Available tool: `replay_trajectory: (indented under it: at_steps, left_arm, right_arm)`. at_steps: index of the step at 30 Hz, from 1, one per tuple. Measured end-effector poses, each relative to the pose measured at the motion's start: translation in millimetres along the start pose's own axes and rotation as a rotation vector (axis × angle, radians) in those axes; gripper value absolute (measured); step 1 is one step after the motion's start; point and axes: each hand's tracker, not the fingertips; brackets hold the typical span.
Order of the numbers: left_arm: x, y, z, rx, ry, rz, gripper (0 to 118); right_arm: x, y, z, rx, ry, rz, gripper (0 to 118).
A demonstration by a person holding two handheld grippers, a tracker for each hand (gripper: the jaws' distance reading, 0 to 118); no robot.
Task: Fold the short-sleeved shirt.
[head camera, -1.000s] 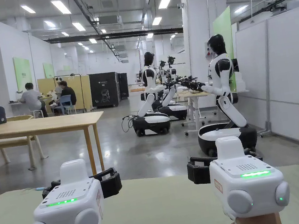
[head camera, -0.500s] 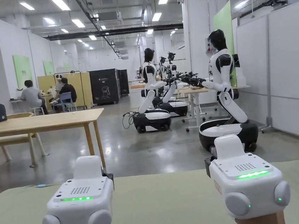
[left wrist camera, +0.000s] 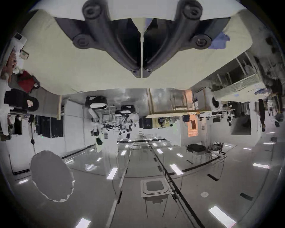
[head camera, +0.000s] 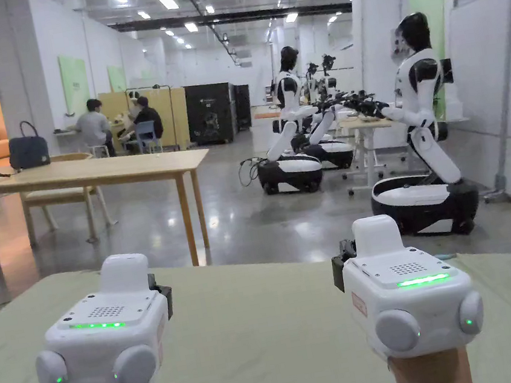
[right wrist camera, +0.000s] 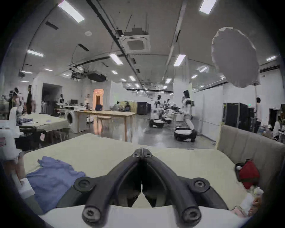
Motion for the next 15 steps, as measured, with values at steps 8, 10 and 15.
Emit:
replay_trajectory:
  at_steps: [8,10,15]
  left_arm:
    - [-149.7,-87.2,-12.4,-0.401,0.199,0.099,0]
    - [-165.4,-107.0,-7.9,-0.471,0.186,0.122,0]
    - [-177.7,-144.7,-44.1,-0.606,0.128,0.108,0]
  right_arm:
    - [-119.5,-57.7,-30.2,-0.106,0.351,-0.042,1]
    - [-136.9,-72.6,-31.8,-0.115,0.377,-0.025,1]
    - [-151.0,-98.0,-35.5,-0.139,0.413,0.011,1]
